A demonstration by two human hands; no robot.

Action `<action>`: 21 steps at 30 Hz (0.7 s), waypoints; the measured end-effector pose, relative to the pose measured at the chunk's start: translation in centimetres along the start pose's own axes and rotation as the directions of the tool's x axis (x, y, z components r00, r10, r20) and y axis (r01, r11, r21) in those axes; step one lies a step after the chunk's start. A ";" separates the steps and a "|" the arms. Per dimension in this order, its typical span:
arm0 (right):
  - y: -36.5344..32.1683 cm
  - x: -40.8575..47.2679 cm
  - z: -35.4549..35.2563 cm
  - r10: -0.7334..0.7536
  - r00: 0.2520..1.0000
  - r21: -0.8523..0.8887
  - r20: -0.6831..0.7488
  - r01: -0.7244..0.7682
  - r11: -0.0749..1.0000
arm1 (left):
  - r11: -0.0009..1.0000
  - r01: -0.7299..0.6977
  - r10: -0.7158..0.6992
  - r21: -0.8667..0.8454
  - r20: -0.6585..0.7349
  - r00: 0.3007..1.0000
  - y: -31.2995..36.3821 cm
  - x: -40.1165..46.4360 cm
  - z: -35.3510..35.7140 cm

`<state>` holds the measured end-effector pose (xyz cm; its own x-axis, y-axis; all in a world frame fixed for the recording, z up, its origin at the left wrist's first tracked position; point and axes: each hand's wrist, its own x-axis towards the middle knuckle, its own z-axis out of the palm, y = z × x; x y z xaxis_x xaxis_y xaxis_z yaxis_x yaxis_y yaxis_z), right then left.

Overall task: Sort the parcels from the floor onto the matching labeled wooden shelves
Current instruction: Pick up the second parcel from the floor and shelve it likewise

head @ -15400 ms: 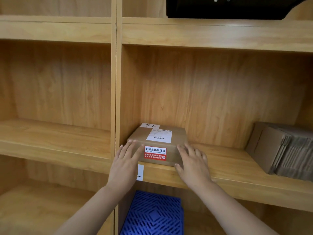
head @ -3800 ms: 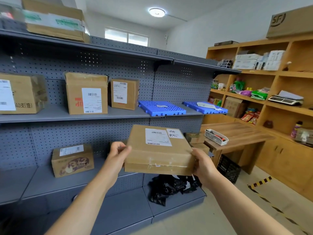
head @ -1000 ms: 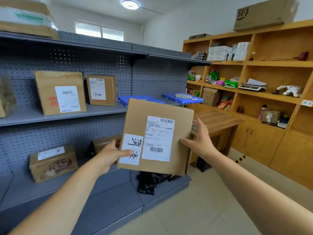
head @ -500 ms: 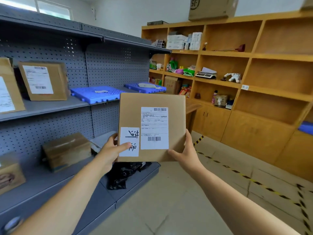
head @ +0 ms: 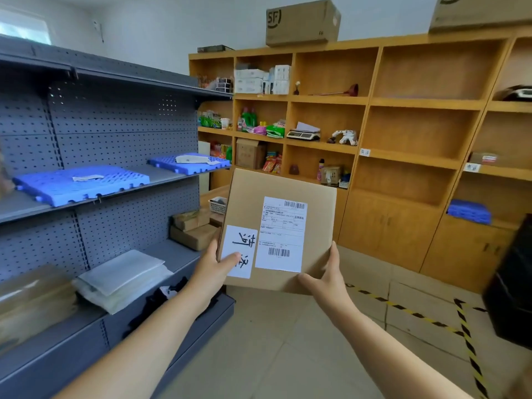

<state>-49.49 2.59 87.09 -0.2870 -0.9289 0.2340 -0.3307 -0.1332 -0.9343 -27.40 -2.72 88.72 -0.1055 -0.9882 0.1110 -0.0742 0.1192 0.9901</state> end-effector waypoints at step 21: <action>9.6 16.7 -12.2 0.119 0.967 -0.040 -0.226 -0.131 0.991 | 0.939 -0.229 0.185 0.256 0.184 0.965 -3.1 18.9 18.8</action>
<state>-68.42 -10.00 85.28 -0.5199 -0.8359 0.1761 -0.3258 0.0034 -0.9454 -47.78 -19.93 86.17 -0.2980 -0.9143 0.2744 -0.2995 0.3625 0.8825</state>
